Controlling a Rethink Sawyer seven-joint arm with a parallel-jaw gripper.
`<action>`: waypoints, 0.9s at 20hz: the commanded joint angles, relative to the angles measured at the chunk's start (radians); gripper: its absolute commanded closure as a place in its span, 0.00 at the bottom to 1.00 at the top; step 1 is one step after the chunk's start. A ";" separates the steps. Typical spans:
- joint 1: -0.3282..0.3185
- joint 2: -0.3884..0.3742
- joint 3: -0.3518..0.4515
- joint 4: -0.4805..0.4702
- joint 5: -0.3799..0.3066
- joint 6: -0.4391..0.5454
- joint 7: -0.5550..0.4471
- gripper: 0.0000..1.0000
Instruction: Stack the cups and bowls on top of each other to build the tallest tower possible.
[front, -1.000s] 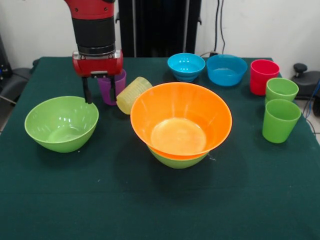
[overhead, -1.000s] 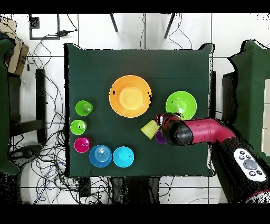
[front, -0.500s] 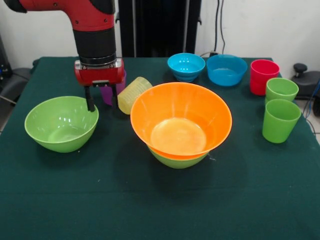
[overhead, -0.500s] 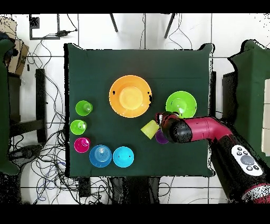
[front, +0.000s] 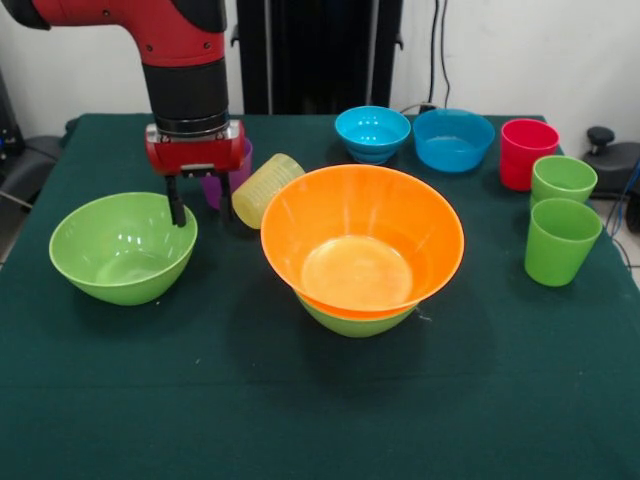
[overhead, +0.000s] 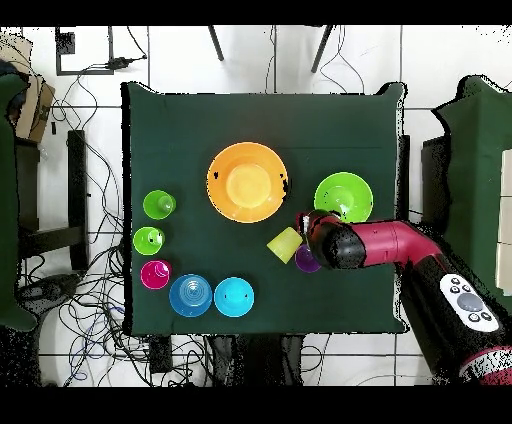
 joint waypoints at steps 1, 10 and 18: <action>0.019 0.040 -0.020 -0.085 -0.057 -0.025 -0.026 0.00; 0.068 0.094 -0.069 -0.108 -0.083 -0.081 0.038 0.00; 0.065 0.149 -0.078 -0.154 -0.074 -0.097 0.003 0.00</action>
